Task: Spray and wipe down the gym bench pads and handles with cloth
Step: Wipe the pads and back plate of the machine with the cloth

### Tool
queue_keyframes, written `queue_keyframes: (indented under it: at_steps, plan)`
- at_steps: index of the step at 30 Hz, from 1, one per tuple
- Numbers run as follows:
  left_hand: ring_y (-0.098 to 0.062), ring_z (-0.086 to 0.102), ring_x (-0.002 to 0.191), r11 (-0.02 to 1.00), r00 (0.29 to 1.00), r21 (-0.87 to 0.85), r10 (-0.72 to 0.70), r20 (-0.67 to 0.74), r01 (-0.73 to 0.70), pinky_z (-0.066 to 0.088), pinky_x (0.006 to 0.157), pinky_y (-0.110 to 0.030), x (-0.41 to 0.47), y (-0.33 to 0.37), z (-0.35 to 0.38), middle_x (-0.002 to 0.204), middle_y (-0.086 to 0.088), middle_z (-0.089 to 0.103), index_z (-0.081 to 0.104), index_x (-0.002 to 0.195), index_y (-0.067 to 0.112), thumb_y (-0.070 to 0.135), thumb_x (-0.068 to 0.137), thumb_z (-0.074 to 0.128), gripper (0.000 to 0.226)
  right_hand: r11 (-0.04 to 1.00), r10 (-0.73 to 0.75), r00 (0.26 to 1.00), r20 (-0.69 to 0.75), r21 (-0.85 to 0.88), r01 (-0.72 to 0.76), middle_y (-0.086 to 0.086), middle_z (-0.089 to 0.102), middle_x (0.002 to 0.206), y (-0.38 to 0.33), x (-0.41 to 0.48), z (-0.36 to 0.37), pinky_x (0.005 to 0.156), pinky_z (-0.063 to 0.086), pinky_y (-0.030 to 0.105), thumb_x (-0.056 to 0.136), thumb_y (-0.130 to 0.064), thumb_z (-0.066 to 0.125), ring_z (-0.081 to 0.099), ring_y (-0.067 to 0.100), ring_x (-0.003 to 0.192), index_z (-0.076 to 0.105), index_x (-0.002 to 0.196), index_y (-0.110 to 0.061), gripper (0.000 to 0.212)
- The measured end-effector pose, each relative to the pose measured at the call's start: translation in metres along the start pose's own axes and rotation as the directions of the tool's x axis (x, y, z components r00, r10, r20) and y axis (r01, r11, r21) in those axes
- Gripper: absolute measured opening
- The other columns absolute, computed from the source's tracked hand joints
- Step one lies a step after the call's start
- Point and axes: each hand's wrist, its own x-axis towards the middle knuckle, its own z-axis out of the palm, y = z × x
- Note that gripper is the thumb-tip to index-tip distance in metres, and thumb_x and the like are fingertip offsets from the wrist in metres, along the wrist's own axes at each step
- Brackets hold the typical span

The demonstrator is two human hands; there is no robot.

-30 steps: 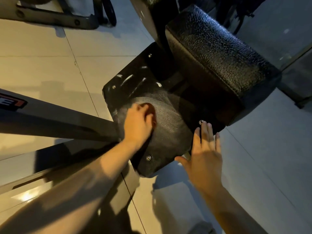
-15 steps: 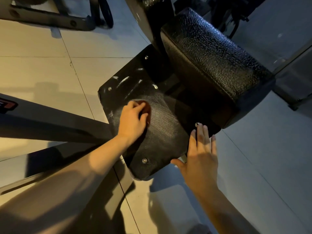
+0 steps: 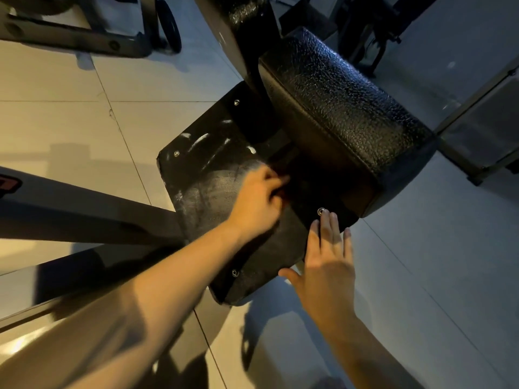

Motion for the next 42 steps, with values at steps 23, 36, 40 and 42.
queue_keyframes:
  at_steps: [23, 36, 40, 42]
  plan:
    - [-0.024, 0.049, 0.113, 0.990, 0.985, 0.049, 0.123, 0.123, -0.130, 0.038, 0.104, -0.033, -0.052, -0.036, -0.009, 0.124, -0.002, 0.052, 0.063, 0.140, 0.023, 0.009, 0.089, 0.067, 0.053, 0.998, -0.037, 0.996, -0.079, 0.053, 0.041, 0.025, 0.029, 0.162, 0.006, -0.002, 0.006, 0.123, 0.022, 0.058, 0.068, -0.065, 0.079, 0.023, 0.039, 0.153, 0.044, 0.148, 0.007, 0.113]
    - [-0.026, 0.048, 0.109, 0.959, 0.950, 0.090, 0.247, 0.191, -0.267, 0.045, 0.094, -0.036, -0.089, -0.021, 0.005, 0.123, -0.007, 0.049, 0.055, 0.146, 0.019, 0.024, 0.094, 0.058, 0.052, 0.999, -0.034, 0.998, -0.046, -0.002, 0.034, 0.025, 0.028, 0.162, 0.005, -0.001, 0.005, 0.124, 0.020, 0.057, 0.070, -0.066, 0.078, 0.022, 0.039, 0.153, 0.042, 0.149, 0.007, 0.114]
    - [-0.031, 0.054, 0.110, 0.984, 0.987, 0.096, -0.141, -0.078, 0.148, 0.046, 0.102, -0.047, -0.086, -0.071, -0.013, 0.117, -0.006, 0.053, 0.061, 0.142, 0.016, 0.022, 0.096, 0.063, 0.046, 1.000, -0.024, 0.999, -0.039, 0.004, 0.024, 0.024, 0.027, 0.163, 0.004, -0.001, 0.004, 0.126, 0.013, 0.053, 0.071, -0.069, 0.070, 0.020, 0.038, 0.154, 0.040, 0.151, 0.006, 0.114]
    - [-0.031, 0.055, 0.111, 0.922, 0.915, 0.062, -0.369, -0.162, 0.383, 0.044, 0.106, -0.044, -0.082, -0.086, -0.018, 0.115, -0.005, 0.054, 0.059, 0.143, 0.015, 0.022, 0.097, 0.065, 0.047, 1.000, -0.023, 0.999, -0.034, 0.003, 0.023, 0.024, 0.026, 0.164, 0.003, -0.001, 0.006, 0.126, 0.013, 0.053, 0.071, -0.071, 0.068, 0.019, 0.038, 0.155, 0.039, 0.151, 0.006, 0.115]
